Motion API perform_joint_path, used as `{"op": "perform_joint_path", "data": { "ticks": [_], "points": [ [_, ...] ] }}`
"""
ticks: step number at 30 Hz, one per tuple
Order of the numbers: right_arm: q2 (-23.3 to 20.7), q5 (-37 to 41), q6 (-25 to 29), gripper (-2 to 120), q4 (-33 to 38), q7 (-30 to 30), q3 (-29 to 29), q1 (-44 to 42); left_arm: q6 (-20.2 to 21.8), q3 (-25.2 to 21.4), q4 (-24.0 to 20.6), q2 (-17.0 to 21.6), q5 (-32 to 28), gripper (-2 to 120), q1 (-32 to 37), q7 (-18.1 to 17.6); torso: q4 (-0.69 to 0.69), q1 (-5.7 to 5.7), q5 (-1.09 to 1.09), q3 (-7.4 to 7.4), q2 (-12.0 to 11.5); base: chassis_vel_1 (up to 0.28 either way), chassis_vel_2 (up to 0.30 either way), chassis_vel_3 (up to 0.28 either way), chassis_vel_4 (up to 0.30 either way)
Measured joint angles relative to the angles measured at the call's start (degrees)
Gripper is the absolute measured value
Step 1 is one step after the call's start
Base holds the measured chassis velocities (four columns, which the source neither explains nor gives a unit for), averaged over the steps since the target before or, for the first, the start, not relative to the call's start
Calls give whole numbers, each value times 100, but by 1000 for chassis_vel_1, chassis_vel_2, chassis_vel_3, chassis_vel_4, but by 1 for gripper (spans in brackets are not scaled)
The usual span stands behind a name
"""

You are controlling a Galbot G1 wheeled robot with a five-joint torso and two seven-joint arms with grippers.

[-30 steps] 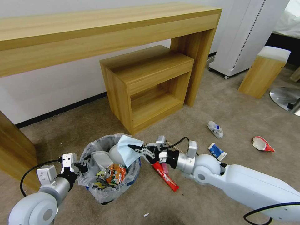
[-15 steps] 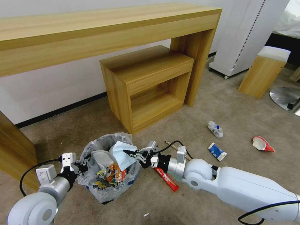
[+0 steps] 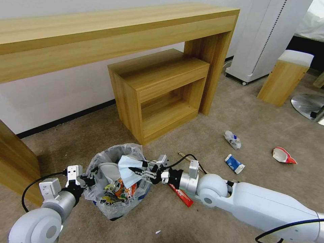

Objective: Pick up the trash bin and place the garbage on the floor into it.

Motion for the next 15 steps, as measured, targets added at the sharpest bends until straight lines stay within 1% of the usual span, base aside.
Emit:
{"op": "perform_joint_path", "data": {
  "ticks": [3,4,5,6,7,10,11,13,15],
  "points": [
    [-6,-48,-38,68,2,17,22,-45,0,0,0,-16,12,0,5,5,0,0,0,0,0,0,0,0,0],
    [-6,-48,-38,68,2,17,22,-45,0,0,0,-16,12,0,5,5,0,0,0,0,0,0,0,0,0],
    [-7,-60,-45,72,-4,21,15,-49,0,1,0,-19,15,0,6,7,0,0,0,0,0,0,0,0,0],
    [-4,-73,-46,78,-20,44,-10,-50,-1,1,-1,-24,18,0,9,13,0,0,0,0,0,0,0,0,0],
    [-4,-73,-46,78,-20,44,-10,-50,-1,1,-1,-24,18,0,9,13,0,0,0,0,0,0,0,0,0],
    [11,-80,-44,94,-22,100,-53,-48,-2,8,-5,-48,28,0,19,19,0,0,0,0,0,0,0,0,0],
    [11,-80,-44,94,-22,100,-53,-48,-2,8,-5,-48,28,0,19,19,0,0,0,0,0,0,0,0,0],
    [41,-4,17,99,22,99,18,-68,-7,16,-3,-61,53,0,24,45,0,0,-1,0,0,0,0,0,0],
    [80,41,48,100,45,99,117,-97,-8,21,4,-68,65,0,26,51,0,0,0,0,0,0,0,0,0]
  ]
}}
